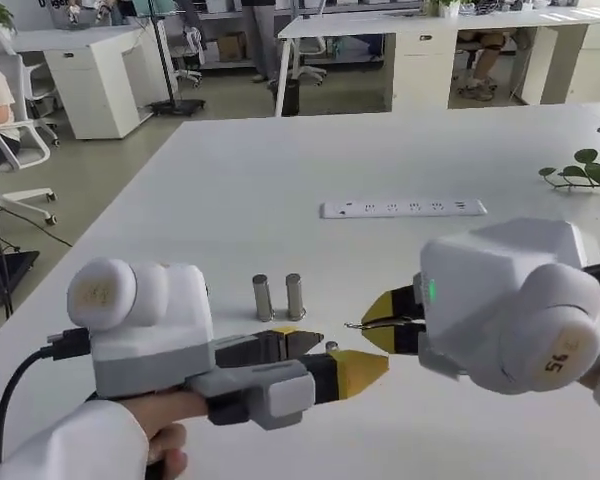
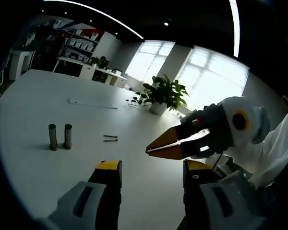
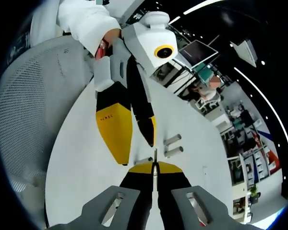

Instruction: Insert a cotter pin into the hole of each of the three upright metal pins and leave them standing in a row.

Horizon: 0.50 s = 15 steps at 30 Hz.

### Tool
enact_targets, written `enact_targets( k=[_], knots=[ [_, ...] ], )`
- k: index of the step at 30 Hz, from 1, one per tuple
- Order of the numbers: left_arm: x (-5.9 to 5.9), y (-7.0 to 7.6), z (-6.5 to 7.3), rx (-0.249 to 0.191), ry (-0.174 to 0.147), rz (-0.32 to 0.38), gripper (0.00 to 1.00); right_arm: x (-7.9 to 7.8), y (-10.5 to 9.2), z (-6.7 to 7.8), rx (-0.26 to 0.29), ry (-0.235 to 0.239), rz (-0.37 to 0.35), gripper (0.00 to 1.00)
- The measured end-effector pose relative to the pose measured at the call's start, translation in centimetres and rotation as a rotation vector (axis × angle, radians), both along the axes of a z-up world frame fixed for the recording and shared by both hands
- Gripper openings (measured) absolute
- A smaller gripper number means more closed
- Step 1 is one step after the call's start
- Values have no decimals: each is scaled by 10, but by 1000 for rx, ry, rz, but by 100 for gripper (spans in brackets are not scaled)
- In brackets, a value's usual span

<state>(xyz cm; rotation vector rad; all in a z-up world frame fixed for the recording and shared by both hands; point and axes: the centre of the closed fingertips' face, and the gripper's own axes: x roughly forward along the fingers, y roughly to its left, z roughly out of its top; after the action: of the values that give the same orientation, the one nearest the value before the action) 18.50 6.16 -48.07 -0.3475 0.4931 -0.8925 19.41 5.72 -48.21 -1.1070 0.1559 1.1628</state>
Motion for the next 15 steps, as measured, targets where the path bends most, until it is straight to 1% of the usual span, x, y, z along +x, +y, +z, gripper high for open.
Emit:
enact_targets(
  k=[3,6,8,9,11,13,15],
  knots=[
    [2,1,1,-13,15,18,43,-2,1,0,6,-2,0,0],
    [4,3,4,-37,29,35,33,-6,1,-1,3,-12,3,0],
    [5,3,4,-46,41,44,30,-7,2,-1,4,-13,3,0],
    [6,4,4,-51,55,55,30,-8,2,-2,8,-13,4,0],
    [6,5,2,-47,57,56,29,-8,2,-3,9,-13,0,0],
    [5,5,2,-48,64,54,25,-8,2,-3,10,-13,-3,0],
    [4,5,1,-61,77,59,19,-8,2,-3,11,-14,1,0]
  ],
)
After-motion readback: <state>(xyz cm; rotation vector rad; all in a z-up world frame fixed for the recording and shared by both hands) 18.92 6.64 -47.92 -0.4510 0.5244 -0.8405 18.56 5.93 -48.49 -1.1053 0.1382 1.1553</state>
